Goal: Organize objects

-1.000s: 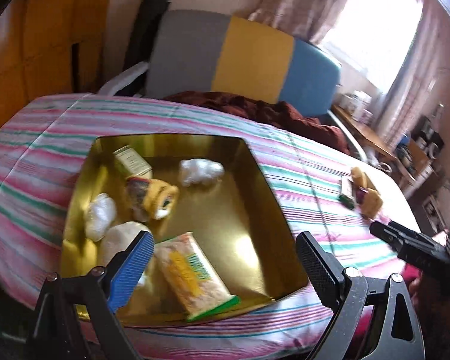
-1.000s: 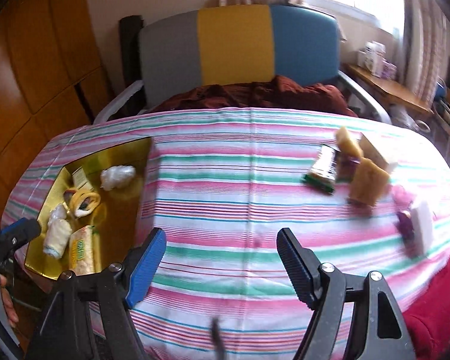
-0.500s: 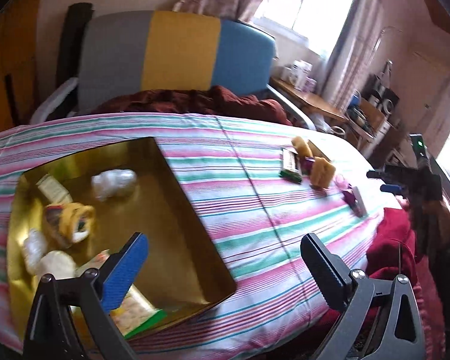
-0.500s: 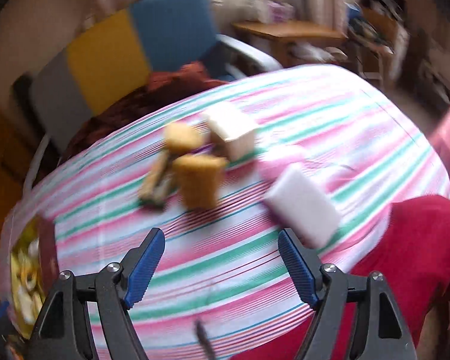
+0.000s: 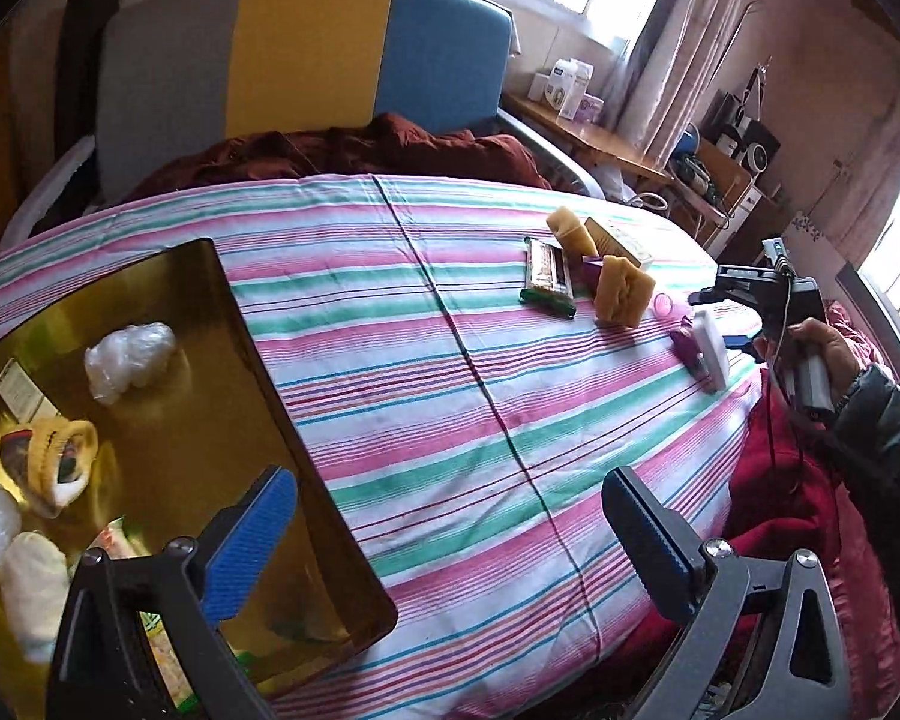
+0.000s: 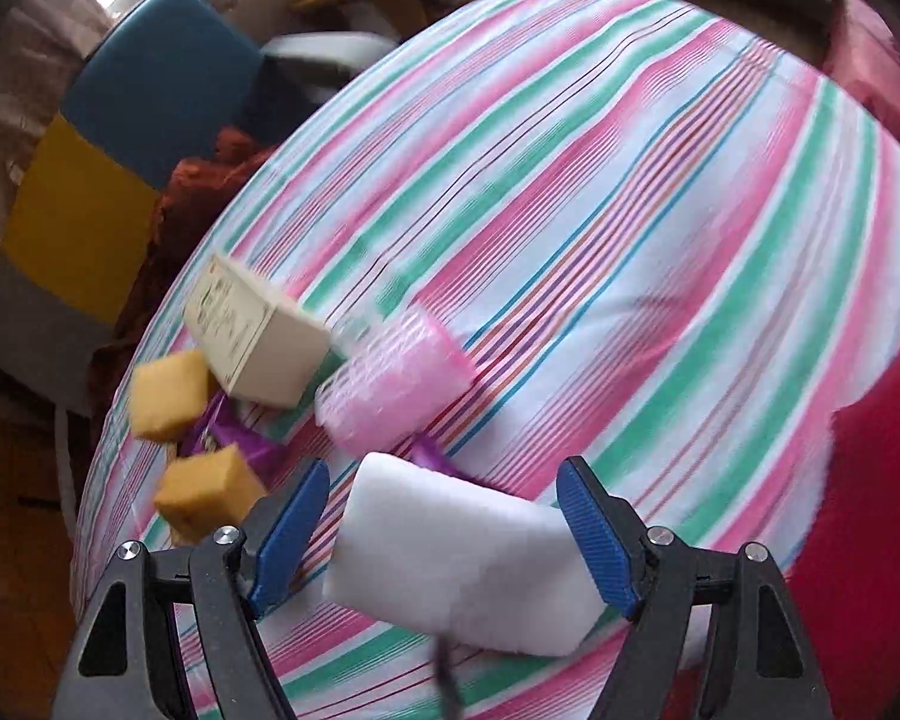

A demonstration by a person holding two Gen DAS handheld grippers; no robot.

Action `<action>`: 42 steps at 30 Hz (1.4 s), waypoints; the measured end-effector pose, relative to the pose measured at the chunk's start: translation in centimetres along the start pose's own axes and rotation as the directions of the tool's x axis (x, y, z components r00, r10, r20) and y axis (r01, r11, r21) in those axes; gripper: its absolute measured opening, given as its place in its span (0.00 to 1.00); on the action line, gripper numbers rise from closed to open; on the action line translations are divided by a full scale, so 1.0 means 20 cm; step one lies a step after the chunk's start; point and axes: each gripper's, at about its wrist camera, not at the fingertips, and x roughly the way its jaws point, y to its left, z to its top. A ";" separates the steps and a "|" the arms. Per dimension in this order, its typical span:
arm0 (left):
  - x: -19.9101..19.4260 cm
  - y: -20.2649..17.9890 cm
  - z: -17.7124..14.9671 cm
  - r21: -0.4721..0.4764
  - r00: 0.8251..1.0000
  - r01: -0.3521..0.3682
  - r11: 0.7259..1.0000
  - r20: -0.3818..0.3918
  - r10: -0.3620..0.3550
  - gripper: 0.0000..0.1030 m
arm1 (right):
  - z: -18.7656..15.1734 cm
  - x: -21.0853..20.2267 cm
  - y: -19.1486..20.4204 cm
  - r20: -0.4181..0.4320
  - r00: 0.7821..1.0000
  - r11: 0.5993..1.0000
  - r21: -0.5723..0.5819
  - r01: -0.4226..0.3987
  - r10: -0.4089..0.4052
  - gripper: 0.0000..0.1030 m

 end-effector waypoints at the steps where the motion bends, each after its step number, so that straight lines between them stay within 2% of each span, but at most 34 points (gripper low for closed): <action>1: 0.01 0.00 0.00 0.001 1.000 0.000 1.000 -0.001 0.000 0.99 | -0.03 0.02 0.05 -0.044 0.997 0.998 -0.039 -0.058 0.057 0.77; 3: 0.03 -0.01 0.02 0.007 1.000 0.003 1.000 -0.007 -0.003 0.99 | -0.13 0.04 0.19 -0.132 0.980 0.977 -0.132 -0.167 0.150 0.77; 5: 0.05 -0.02 0.03 0.014 1.000 0.002 1.000 -0.012 -0.002 0.99 | -0.23 0.03 0.32 -0.200 0.959 0.943 -0.225 -0.244 0.201 0.77; 6: 0.06 -0.02 0.04 0.019 1.000 0.002 1.000 -0.016 -0.002 0.99 | -0.27 0.02 0.38 -0.223 0.950 0.925 -0.264 -0.272 0.216 0.77; 8: 0.07 -0.03 0.05 0.028 1.000 0.001 1.000 -0.019 -0.001 0.99 | -0.32 -0.03 0.45 -0.211 0.949 0.907 -0.307 -0.290 0.232 0.77; 10: 0.09 -0.05 0.05 0.035 1.000 0.003 0.999 -0.023 -0.002 0.99 | -0.30 -0.10 0.47 -0.133 0.968 0.914 -0.323 -0.245 0.213 0.77; 13: 0.11 -0.06 0.05 0.040 0.999 0.005 0.999 -0.033 -0.004 0.99 | -0.22 -0.17 0.39 0.004 0.993 0.951 -0.290 -0.111 0.117 0.77; 16: 0.15 -0.06 0.06 0.038 0.998 0.012 0.999 -0.055 -0.010 0.99 | -0.15 -0.15 0.27 0.060 0.998 0.981 -0.193 -0.004 0.016 0.77; 21: 0.22 -0.09 0.04 0.060 0.996 0.005 0.998 -0.088 0.000 0.99 | -0.12 0.00 0.22 -0.005 0.999 0.988 -0.147 -0.039 0.039 0.77; 27: 0.29 -0.08 0.03 0.045 0.992 -0.002 0.999 -0.123 0.007 0.99 | -0.14 0.11 0.33 -0.014 0.999 0.956 -0.289 0.043 -0.050 0.77; 29: 0.31 -0.09 0.02 0.043 0.991 0.001 0.999 -0.136 0.005 0.99 | -0.16 0.13 0.37 -0.003 0.994 0.937 -0.334 0.101 -0.109 0.77; 32: 0.34 -0.11 0.01 0.050 0.989 0.011 0.999 -0.151 -0.004 0.99 | -0.19 0.13 0.42 0.056 0.980 0.897 -0.395 0.197 -0.191 0.77; 37: 0.37 -0.12 0.01 0.063 0.987 0.023 0.998 -0.162 -0.013 0.99 | -0.23 0.17 0.48 0.061 0.976 0.859 -0.465 0.214 -0.210 0.76; 38: 0.37 -0.13 0.02 0.064 0.987 0.026 0.998 -0.163 -0.016 0.99 | -0.24 0.18 0.49 0.050 0.978 0.856 -0.475 0.203 -0.204 0.66; 39: 0.38 -0.13 0.02 0.064 0.987 0.029 0.998 -0.161 -0.018 0.99 | -0.25 0.19 0.50 0.038 0.978 0.850 -0.488 0.198 -0.206 0.45; 42: 0.40 -0.14 0.04 0.077 0.987 0.032 0.997 -0.157 -0.020 0.99 | -0.26 0.17 0.51 0.033 0.979 0.838 -0.511 0.188 -0.199 0.40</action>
